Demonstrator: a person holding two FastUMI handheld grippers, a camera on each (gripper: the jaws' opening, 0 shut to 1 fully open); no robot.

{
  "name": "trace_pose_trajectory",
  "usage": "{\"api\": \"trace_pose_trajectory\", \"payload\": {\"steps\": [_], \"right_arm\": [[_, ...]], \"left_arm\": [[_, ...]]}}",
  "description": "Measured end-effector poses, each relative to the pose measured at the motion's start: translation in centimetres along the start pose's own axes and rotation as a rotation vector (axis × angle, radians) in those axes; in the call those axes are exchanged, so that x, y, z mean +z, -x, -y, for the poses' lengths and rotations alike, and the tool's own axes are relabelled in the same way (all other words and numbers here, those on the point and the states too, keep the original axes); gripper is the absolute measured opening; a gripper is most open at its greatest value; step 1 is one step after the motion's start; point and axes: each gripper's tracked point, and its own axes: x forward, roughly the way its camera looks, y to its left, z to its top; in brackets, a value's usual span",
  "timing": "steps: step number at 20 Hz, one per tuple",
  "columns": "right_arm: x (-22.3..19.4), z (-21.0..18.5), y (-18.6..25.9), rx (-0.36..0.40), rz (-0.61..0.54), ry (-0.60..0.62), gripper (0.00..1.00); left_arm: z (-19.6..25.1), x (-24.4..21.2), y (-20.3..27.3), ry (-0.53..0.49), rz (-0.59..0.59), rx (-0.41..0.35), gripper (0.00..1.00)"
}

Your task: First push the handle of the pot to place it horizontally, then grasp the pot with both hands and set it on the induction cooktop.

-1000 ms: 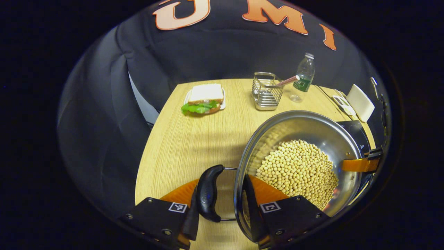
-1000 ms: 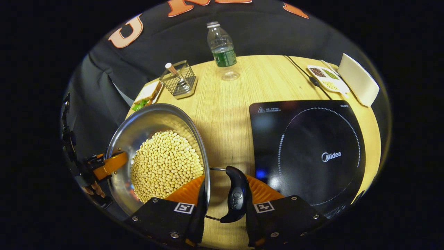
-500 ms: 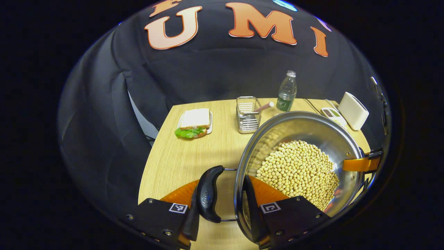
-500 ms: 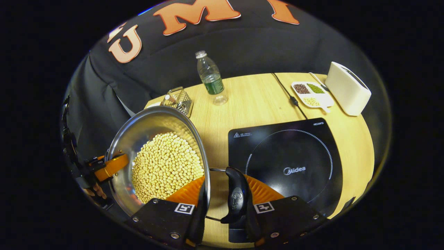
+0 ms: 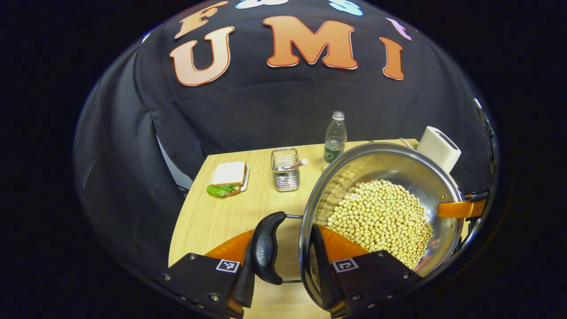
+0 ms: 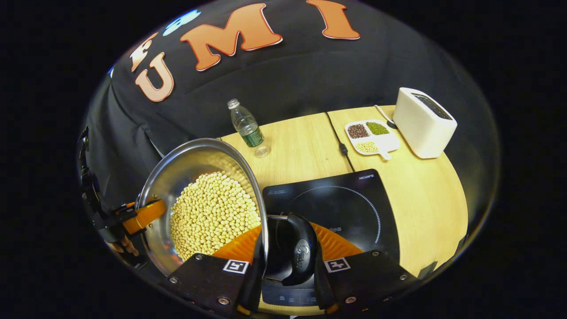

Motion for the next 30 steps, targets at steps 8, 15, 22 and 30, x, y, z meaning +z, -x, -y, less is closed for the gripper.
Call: {"api": "trace_pose_trajectory", "payload": {"steps": [8, 15, 22, 30], "right_arm": [[-0.1, -0.3, 0.4, -0.018, 0.013, -0.026, 0.48], [0.2, -0.3, 0.7, -0.025, 0.057, -0.030, 0.48], [0.4, -0.4, 0.9, -0.034, 0.081, -0.029, 0.47], [0.2, -0.5, 0.8, -0.055, 0.076, -0.037, 0.48]], "left_arm": [[-0.4, 0.1, -0.2, -0.004, 0.005, -0.021, 0.60], [-0.2, -0.4, -0.9, 0.003, 0.040, -0.038, 0.60], [0.1, -1.0, -1.3, 0.017, 0.043, -0.055, 0.56], [0.0, -1.3, -1.9, 0.045, 0.014, -0.062, 0.60]]}}
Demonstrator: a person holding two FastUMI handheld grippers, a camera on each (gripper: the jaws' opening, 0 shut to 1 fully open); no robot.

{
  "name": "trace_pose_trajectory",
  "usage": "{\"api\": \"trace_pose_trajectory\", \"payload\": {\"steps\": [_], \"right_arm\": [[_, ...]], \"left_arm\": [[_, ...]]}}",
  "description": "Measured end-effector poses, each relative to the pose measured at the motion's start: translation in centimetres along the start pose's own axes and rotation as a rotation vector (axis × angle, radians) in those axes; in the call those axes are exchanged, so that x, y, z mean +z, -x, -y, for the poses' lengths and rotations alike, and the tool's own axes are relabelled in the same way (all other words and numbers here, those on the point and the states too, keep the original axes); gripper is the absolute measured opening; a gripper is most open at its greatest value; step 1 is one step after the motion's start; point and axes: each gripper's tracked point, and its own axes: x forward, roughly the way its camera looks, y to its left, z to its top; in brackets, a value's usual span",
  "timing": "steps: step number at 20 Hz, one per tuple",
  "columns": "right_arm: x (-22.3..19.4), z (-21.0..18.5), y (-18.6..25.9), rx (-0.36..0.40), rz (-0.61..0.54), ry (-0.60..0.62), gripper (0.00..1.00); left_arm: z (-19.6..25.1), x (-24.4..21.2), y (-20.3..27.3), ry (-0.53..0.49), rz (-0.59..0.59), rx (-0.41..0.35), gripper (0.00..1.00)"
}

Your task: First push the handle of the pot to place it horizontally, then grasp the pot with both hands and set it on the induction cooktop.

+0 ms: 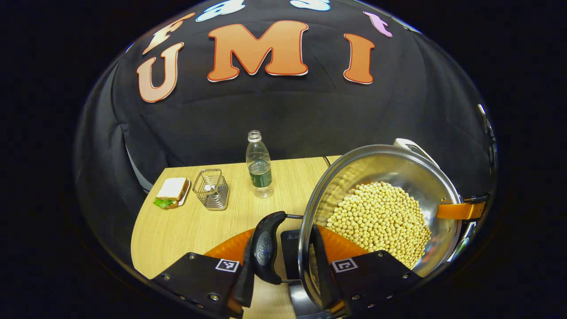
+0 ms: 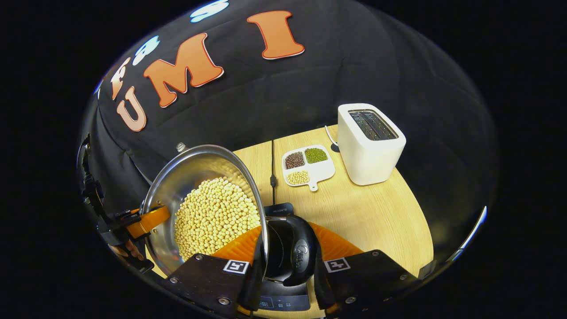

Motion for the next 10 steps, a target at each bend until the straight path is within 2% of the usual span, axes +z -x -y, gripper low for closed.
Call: {"api": "trace_pose_trajectory", "payload": {"steps": [10], "right_arm": [[0.37, 0.17, 0.12, 0.005, -0.096, 0.008, 0.48]], "left_arm": [[-0.04, 0.14, 0.51, 0.010, -0.127, 0.021, 0.60]]}}
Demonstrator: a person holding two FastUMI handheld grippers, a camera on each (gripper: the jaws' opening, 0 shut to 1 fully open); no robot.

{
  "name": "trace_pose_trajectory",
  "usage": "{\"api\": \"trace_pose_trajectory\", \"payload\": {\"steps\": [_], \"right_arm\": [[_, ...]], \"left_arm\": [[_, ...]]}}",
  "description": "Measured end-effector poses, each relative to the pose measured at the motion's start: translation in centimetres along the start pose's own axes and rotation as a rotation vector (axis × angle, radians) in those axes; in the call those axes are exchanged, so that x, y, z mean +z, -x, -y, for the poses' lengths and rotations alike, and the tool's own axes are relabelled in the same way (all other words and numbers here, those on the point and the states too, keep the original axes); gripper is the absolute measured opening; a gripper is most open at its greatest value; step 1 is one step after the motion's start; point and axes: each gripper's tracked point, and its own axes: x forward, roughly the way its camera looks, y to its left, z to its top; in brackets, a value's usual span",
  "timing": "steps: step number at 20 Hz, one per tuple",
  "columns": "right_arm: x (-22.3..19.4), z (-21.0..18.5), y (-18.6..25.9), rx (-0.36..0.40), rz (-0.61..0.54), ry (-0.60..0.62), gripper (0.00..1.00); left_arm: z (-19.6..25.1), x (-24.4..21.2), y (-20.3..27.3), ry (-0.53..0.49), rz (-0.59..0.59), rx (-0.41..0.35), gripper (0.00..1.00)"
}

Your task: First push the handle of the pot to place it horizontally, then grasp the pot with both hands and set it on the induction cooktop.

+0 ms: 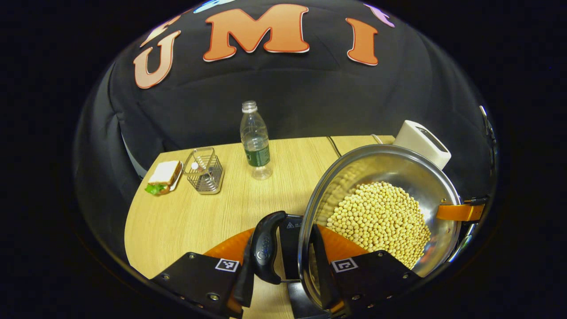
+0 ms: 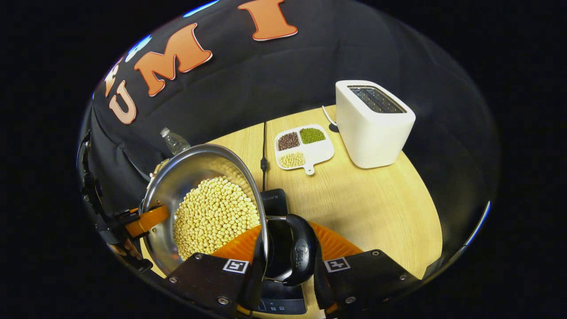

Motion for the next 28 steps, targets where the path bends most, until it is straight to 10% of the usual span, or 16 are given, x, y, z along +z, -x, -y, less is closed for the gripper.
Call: {"api": "trace_pose_trajectory", "payload": {"steps": [15, 22, 28], "right_arm": [[0.6, 0.3, 0.8, -0.016, -0.079, -0.002, 0.44], [0.6, 0.8, 0.4, -0.059, -0.051, -0.017, 0.57], [3.9, 1.2, 1.8, -0.072, 0.073, -0.060, 0.75]], "left_arm": [[0.1, 0.7, 0.6, 0.023, -0.092, 0.003, 0.60], [0.3, -0.2, 0.9, 0.000, -0.115, 0.002, 0.62], [0.6, 0.6, 2.6, -0.056, -0.085, 0.004, 0.82]]}}
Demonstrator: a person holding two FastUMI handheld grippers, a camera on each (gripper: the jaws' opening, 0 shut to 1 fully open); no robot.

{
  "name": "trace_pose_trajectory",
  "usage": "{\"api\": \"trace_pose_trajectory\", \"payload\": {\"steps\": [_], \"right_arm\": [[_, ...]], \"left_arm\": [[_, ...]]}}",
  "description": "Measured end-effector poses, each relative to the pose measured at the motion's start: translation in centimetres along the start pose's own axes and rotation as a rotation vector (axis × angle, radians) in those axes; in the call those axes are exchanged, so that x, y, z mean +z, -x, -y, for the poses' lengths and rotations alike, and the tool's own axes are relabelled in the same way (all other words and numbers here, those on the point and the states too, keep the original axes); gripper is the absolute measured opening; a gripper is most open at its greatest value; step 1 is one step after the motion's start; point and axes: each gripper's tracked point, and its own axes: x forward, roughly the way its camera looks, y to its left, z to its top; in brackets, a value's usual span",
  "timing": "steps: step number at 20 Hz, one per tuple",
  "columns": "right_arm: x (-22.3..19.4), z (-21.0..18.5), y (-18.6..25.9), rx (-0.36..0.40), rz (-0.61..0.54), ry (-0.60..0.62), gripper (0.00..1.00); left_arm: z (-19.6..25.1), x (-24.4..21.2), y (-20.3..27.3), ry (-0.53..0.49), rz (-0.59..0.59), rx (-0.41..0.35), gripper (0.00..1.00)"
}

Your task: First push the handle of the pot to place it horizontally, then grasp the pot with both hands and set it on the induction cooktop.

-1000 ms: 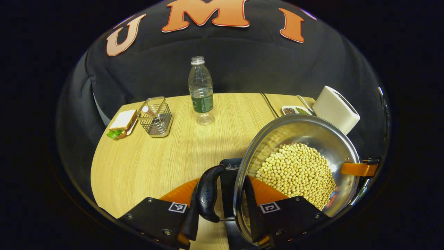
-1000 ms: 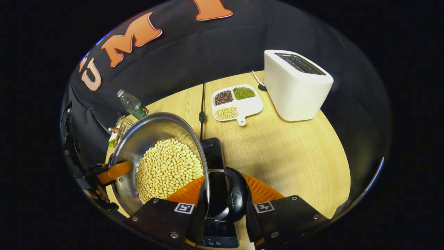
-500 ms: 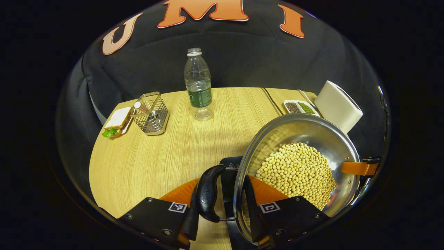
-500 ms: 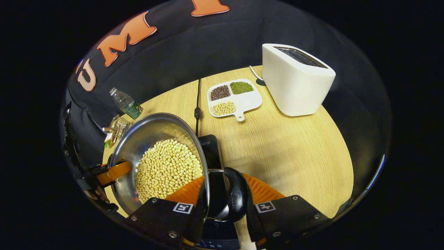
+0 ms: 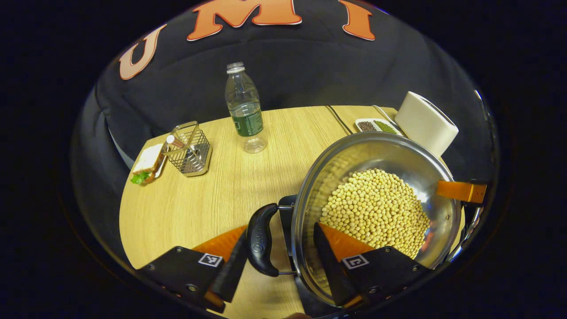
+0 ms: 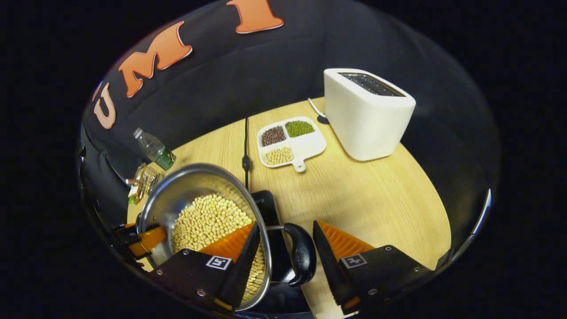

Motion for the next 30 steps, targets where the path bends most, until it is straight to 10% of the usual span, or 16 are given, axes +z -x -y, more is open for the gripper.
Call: {"api": "trace_pose_trajectory", "payload": {"steps": [11, 25, 30], "right_arm": [[13.5, -2.5, 14.8, 0.088, 0.448, 0.185, 0.91], [21.2, -9.6, 38.9, 0.391, 0.946, 0.307, 0.93], [23.6, -4.7, 42.7, 0.300, 1.030, 0.380, 0.93]], "left_arm": [[-5.4, 9.0, 11.8, 0.089, 0.312, 0.085, 0.89], [-12.0, 24.4, 42.0, 0.244, 1.013, 0.237, 0.87], [-12.1, 24.2, 49.6, 0.296, 1.146, 0.230, 0.86]]}}
